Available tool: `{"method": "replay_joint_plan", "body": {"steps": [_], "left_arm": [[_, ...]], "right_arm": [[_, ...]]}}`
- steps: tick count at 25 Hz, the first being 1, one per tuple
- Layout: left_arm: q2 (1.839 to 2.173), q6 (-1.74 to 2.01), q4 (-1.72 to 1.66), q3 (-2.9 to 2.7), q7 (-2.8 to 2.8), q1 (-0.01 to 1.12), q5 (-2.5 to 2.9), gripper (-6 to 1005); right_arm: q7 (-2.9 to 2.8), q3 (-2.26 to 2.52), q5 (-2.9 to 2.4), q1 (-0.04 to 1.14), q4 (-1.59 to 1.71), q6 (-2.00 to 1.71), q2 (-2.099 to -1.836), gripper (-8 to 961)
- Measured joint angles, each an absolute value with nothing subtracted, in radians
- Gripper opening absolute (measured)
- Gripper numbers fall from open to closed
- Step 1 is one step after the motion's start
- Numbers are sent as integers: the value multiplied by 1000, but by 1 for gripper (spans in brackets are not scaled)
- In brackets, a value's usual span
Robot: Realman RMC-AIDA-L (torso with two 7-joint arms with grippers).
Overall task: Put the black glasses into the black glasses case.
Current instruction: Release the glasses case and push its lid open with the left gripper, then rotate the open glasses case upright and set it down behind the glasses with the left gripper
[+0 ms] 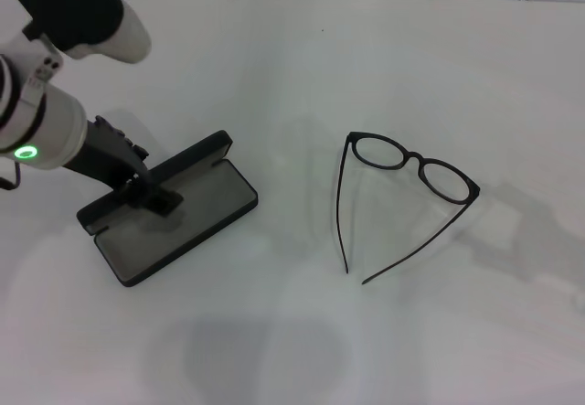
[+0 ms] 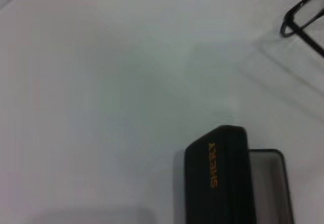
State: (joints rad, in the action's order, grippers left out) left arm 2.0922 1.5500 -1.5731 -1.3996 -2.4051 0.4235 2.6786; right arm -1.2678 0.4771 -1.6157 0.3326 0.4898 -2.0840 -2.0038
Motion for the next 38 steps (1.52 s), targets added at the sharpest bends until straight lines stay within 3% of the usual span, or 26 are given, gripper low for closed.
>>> {"method": "replay_joint_plan", "body": {"steps": [10,15,21,27,38], "left_arm": [[2091,1514,-1500,-1424,-2426,461,2702,635],[2093,1513,-1500,-1437,-2429,464,2697,392],[2093,1513,-1517,-1451,-2429,459,2695,242],[2092,1482,-1602,-1460,-2424,457,2698,195],[2092,975,-1553,-1754,-2280,498,2767,199]], "right_arm": [[-1236,474,-1618,316,453,-2071,-1997,873],[-1234,474,-1618,312,452,-2070,-1998,873],[-1234,474,-1618,308,451,-2069,-2001,873],[-1223,476,-1620,299,451,-2078,-1998,873],[-1169,743,-1684,293,479,-2151,-1955,873]]}}
